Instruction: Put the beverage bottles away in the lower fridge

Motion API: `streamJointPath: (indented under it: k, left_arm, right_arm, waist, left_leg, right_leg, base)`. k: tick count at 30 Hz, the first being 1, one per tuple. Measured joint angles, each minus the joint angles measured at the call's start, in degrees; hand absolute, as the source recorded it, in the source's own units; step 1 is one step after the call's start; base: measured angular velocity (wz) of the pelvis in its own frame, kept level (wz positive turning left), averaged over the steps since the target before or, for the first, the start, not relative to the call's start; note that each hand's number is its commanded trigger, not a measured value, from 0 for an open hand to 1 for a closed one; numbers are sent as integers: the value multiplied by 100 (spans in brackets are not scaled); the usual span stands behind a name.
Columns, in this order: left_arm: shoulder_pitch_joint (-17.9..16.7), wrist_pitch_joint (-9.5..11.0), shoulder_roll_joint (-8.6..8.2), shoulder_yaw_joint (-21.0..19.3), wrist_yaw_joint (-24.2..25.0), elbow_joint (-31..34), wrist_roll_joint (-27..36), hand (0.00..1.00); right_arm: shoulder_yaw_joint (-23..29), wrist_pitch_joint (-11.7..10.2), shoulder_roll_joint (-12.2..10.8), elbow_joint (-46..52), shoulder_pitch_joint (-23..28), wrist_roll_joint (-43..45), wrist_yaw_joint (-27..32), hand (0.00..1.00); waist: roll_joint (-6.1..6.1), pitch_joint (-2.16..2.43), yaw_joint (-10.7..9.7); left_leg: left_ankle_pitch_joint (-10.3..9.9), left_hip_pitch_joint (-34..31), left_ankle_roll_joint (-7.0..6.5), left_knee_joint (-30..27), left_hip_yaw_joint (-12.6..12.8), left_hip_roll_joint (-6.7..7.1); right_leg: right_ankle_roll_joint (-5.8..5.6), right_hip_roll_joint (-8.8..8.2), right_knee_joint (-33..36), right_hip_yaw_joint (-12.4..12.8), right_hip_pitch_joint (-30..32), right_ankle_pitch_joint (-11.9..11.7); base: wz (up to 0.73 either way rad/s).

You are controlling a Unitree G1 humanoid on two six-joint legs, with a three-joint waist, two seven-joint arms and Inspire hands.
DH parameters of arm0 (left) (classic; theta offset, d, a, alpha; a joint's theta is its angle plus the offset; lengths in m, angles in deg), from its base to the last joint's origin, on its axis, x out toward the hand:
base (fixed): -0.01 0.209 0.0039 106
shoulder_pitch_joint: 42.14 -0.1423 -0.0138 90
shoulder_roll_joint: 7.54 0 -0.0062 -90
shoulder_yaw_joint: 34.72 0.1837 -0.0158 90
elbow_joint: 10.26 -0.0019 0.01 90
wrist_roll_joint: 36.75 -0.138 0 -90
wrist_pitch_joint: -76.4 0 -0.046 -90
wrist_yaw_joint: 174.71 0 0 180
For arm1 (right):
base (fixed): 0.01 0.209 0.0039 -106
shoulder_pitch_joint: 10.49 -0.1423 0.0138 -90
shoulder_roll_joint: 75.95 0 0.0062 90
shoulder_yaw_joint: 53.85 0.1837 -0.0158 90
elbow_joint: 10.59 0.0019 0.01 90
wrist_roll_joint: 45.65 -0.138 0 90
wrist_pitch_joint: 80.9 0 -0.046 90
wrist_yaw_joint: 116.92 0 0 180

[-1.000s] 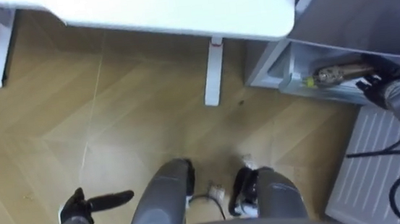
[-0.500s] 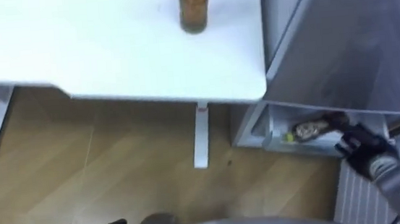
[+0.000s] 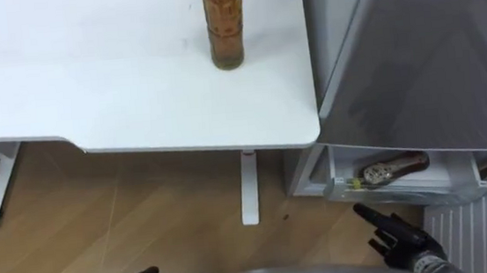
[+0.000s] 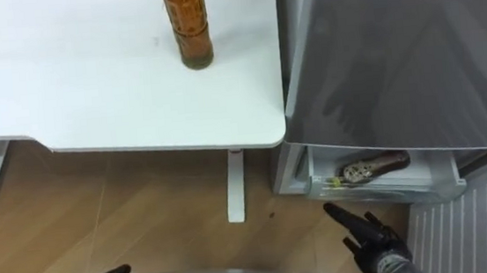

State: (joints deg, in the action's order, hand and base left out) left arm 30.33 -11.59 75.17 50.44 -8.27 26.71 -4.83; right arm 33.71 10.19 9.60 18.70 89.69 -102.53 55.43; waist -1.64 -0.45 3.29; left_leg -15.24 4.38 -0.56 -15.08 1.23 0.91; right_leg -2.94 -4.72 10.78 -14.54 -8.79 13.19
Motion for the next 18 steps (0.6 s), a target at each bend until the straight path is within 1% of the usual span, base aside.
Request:
streamJointPath:
  k: [1,2,3,5,8,10,12,13,15,18]
  left_arm:
    - [-8,0,-17,-26,-19,0,0,0]
    - [-19,0,-60,-84,-65,1,1,0]
    - [-20,0,-89,-88,-93,-18,-6,0]
    - [-23,0,-128,-107,-102,-19,-22,0]
    - [-58,-2,-134,-120,-123,-19,-39,0]
    - [-82,-22,-133,-193,-121,-24,-106,0]
    - [-102,-45,-129,-321,-124,-150,-193,0]
    - [-81,-48,-130,-337,-124,-231,-257,0]
    - [31,-112,-130,-336,-125,-452,-312,0]
    - [38,-218,-127,-343,-103,-476,-411,0]
  right_arm:
    - [15,1,-16,-55,24,1,-3,0]
    - [85,4,-62,-159,25,6,-1,0]
    - [156,6,-95,-234,23,49,-5,0]
    - [161,7,-96,-382,7,179,-7,0]
    - [172,10,-105,-592,4,399,-2,0]
    - [304,26,-142,-691,14,876,8,0]
    - [428,31,-170,-789,8,1758,92,0]
    - [442,30,-170,-818,6,1969,135,0]
    - [366,35,-168,-942,-7,2846,298,0]
    - [367,31,-143,-978,-145,3663,433,0]
  waist:
    - [-16,-24,3]
    - [5,-23,3]
    - [41,-11,-2]
    - [60,-7,-6]
    - [83,1,-4]
    - [90,-1,-32]
    - [77,-11,-139]
    - [93,-7,-147]
    - [118,-6,-140]
    - [144,-10,-146]
  left_leg:
    - [0,47,0,27,-1,1]
    - [0,102,0,42,-8,1]
    - [0,122,0,52,-11,1]
    - [0,121,0,52,-13,3]
    - [0,132,0,47,-25,2]
    - [0,134,0,39,-23,3]
    - [0,136,0,50,-30,9]
    - [0,136,0,49,-28,8]
    - [0,136,0,50,-2,7]
    - [-1,122,-1,34,8,1]
  right_leg:
    - [-2,5,-32,-2,-51,-5]
    - [-4,6,-35,-10,-104,-6]
    - [-5,6,-37,-21,-124,-7]
    - [-6,7,-38,-25,-127,-8]
    - [-6,7,-42,-34,-147,-8]
    - [-6,7,-54,-40,-165,-8]
    - [-7,-2,-98,-82,-218,-10]
    - [-11,-2,-99,-82,-218,-14]
    - [-12,2,-98,-41,-202,-24]
    - [-1,15,-97,-6,-187,-52]
  base:
    - [6]
    - [3]
    - [0]
    - [0]
    - [0]
    - [2]
    - [7]
    - [0]
    - [-7]
    - [-6]
